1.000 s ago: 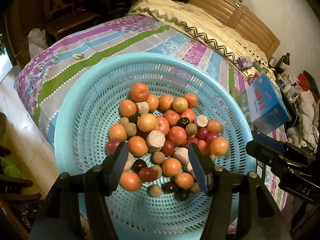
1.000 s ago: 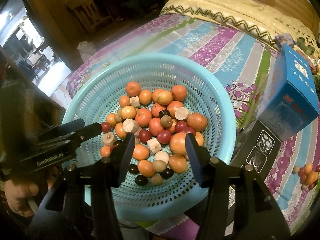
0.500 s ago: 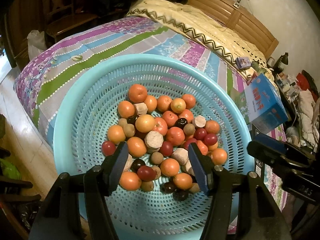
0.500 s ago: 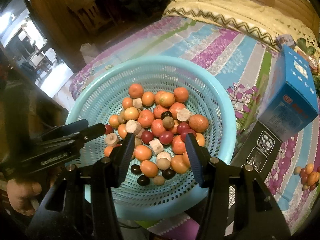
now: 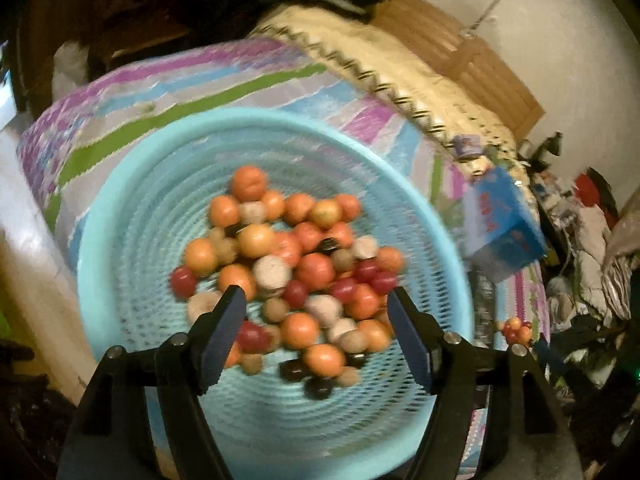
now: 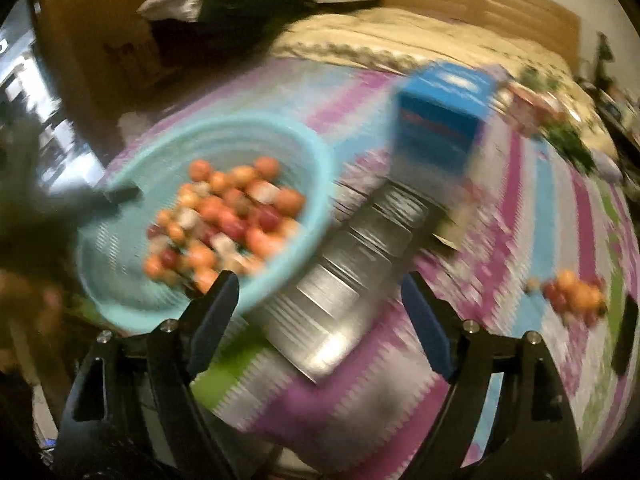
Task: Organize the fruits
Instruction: 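Move both open tools back to the fruit pile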
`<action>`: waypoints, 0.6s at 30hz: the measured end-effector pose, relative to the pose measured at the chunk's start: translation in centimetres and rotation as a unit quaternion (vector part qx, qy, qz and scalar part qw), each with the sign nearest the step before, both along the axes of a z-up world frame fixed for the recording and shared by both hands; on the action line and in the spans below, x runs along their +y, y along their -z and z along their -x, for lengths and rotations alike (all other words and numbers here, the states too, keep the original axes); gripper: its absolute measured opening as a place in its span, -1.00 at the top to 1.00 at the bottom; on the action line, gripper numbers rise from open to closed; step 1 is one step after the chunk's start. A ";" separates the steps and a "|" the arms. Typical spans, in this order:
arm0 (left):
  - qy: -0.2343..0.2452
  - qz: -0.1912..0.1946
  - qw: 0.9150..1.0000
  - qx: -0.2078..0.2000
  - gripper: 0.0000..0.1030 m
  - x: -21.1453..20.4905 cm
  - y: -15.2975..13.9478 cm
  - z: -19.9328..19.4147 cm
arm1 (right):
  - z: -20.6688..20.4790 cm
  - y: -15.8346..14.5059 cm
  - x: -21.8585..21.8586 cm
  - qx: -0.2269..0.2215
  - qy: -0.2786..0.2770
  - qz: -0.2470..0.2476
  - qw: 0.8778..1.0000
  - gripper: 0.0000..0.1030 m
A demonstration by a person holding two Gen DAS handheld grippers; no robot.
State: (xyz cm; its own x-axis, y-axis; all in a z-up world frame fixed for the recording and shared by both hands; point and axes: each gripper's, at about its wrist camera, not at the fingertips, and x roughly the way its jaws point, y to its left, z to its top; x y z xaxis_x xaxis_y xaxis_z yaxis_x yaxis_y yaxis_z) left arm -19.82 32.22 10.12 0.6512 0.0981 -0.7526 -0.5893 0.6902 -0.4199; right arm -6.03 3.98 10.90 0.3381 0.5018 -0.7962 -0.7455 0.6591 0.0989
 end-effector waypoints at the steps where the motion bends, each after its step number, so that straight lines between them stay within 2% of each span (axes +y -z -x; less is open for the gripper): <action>1: 0.008 -0.011 1.000 -0.012 -0.47 -0.9 -0.8 -0.3 | -0.2 0.5 -1.6 0.002 0.015 0.005 1.000 -0.63; 6: 0.078 -0.051 0.992 -0.082 -0.68 -7.5 -4.6 -3.0 | -1.3 3.0 -8.7 0.030 0.087 0.019 0.996 -0.63; 9: 0.158 -0.046 0.980 -0.107 -0.76 -13.3 -5.5 -5.4 | -1.6 4.3 -12.6 0.044 0.125 0.025 0.991 -0.63; 11: 0.220 -0.040 0.969 -0.104 -0.76 -17.5 -5.3 -7.4 | -1.8 5.2 -15.0 0.056 0.148 0.028 0.987 -0.63; 13: 0.262 -0.042 0.960 -0.092 -0.76 -20.9 -4.7 -9.0 | -2.1 5.9 -17.3 0.065 0.169 0.027 0.983 -0.63; 14: 0.293 -0.043 0.951 -0.085 -0.76 -23.3 -4.1 -10.0 | -2.1 6.1 -18.2 0.068 0.177 0.026 0.982 -0.63; 18: 0.347 -0.047 0.935 -0.055 -0.76 -28.8 -1.4 -13.4 | -2.7 7.1 -21.4 0.079 0.203 0.017 0.976 -0.63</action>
